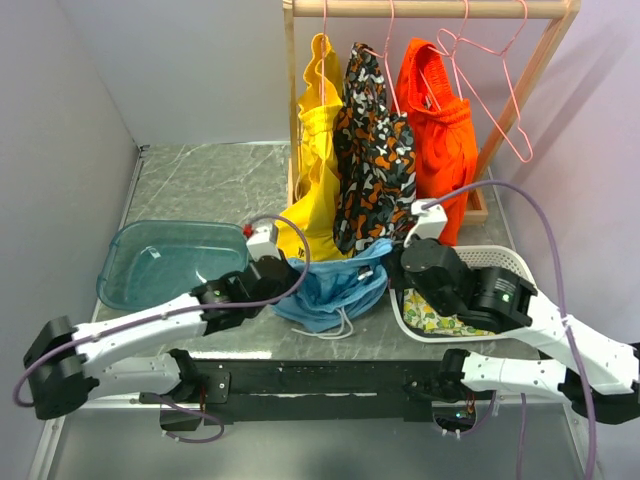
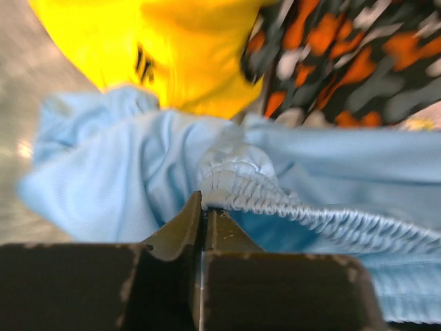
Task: Place the shorts on the hanger
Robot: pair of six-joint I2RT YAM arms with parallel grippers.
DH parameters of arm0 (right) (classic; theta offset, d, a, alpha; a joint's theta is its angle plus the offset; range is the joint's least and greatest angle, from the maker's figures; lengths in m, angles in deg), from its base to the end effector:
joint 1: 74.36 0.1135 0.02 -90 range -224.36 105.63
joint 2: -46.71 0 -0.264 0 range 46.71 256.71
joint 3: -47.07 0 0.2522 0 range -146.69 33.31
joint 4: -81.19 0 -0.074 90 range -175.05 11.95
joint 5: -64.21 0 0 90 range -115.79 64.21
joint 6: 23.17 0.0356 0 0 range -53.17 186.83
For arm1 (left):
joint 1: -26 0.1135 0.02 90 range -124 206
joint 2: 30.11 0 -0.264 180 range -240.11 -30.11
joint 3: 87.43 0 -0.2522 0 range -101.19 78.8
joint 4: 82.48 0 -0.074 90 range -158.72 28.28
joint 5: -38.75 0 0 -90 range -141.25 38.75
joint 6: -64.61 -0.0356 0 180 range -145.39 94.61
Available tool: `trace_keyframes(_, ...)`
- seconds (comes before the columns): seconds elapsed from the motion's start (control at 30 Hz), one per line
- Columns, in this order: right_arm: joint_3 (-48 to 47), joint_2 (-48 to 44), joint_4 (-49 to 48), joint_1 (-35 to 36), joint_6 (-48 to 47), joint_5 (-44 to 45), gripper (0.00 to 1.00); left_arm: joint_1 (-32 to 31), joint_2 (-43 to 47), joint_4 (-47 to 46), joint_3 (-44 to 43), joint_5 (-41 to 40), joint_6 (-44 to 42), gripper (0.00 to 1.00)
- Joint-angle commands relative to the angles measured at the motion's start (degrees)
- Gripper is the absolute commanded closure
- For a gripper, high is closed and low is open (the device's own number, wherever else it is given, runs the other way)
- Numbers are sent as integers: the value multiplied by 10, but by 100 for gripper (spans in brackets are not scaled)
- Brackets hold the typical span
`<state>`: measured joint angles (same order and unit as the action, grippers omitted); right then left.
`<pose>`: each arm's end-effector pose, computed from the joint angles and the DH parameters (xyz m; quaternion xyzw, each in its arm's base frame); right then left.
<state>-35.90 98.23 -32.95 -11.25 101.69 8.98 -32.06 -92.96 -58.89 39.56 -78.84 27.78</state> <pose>0.0887 0.1300 0.3934 -0.0709 0.8527 0.1623 0.4915 0.1389 -0.1916 0.2472 -0.0764 0.8592 -0.2612 0.4332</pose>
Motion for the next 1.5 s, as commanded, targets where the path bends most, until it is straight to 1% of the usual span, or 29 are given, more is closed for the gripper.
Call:
trace_keyframes(0.0, -61, -37, 27, -7, -7, 37, 100, -1, 80, 157, -103, -76, -51, 99)
trace_keyframes(0.03, -71, -40, 39, -9, -12, 40, 100, -1, 88, 184, -161, -77, -56, 99)
trace_keyframes(0.07, -82, -43, 44, -10, -14, 40, 100, -1, 93, 211, -193, -78, -67, 99)
trace_keyframes(0.1, -109, -43, 49, -11, -17, 38, 100, -1, 92, 261, -229, -78, -76, 99)
trace_keyframes(0.13, -125, -42, 58, -11, -23, 38, 100, -1, 87, 283, -299, -77, -89, 99)
trace_keyframes(0.2, -176, -31, 67, -11, -30, 41, 100, -1, 62, 336, -374, -73, -105, 99)
trace_keyframes(0.23, -193, -26, 77, -11, -37, 44, 100, -1, 54, 373, -445, -71, -110, 99)
trace_keyframes(0.27, -226, -14, 81, -13, -41, 51, 100, -1, 39, 384, -476, -69, -121, 99)
trace_keyframes(0.3, -242, -8, 84, -13, -48, 52, 100, -1, 34, 393, -530, -69, -124, 99)
trace_keyframes(0.4, -300, 19, 96, -16, -59, 51, 100, -1, 19, 411, -607, -88, -137, 99)
trace_keyframes(0.47, -322, 38, 106, -18, -64, 52, 100, -1, 14, 414, -625, -100, -141, 99)
trace_keyframes(0.6, -294, 48, 101, -44, -76, 39, 100, -1, 12, 412, -604, -119, -137, 99)
trace_keyframes(0.67, -250, 39, 77, -69, -78, -3, 100, -1, 14, 405, -578, -131, -121, 99)
trace_keyframes(0.73, -204, 26, 40, -102, -74, -41, 100, 0, 23, 390, -511, -120, -103, 99)
trace_keyframes(0.77, -150, 21, 30, -108, -69, -46, 100, 1, 26, 377, -486, -116, -93, 99)
trace_keyframes(0.8, -120, 15, 5, -122, -58, -55, 100, 4, 28, 365, -431, -111, -84, 99)
trace_keyframes(0.83, -89, 1, -8, -128, -52, -74, 100, 9, 35, 350, -400, -80, -73, 99)
trace_keyframes(0.87, -20, -6, -25, -135, -44, -89, 100, 28, 37, 331, -370, -59, -69, 99)
trace_keyframes(0.9, 16, -13, -44, -142, -31, -105, 100, 39, 36, 298, -314, -36, -64, 99)
trace_keyframes(0.93, 48, -20, -78, -155, -23, -122, 100, 51, 33, 282, -288, 16, -54, 99)
trace_keyframes(0.97, 104, -20, -91, -160, -15, -151, 100, 71, 28, 267, -265, 39, -51, 99)
trace_keyframes(1.0, 127, -16, -113, -161, -1, -159, 98, 79, 23, 245, -229, 61, -49, 99)
trace_keyframes(1.07, 172, -4, -129, -165, 5, -183, 89, 86, 3, 231, -206, 92, -48, 99)
trace_keyframes(1.1, 180, -2, -137, -164, 1, -196, 75, 87, -3, 224, -194, 98, -52, 99)
trace_keyframes(1.17, 176, -12, -147, -164, -6, -210, 59, 87, -17, 223, -191, 106, -59, 99)
trace_keyframes(1.2, 166, -17, -147, -164, -20, -216, 43, 88, -18, 223, -191, 108, -61, 99)
trace_keyframes(1.3, 91, -30, -119, -162, -49, -206, 30, 98, -21, 211, -184, 124, -72, 99)
trace_keyframes(1.37, 20, -28, -107, -162, -61, -193, 28, 108, -21, 203, -180, 132, -77, 99)
trace_keyframes(1.47, -52, -28, -136, -163, -96, -172, 22, 112, -22, 196, -174, 143, -84, 99)
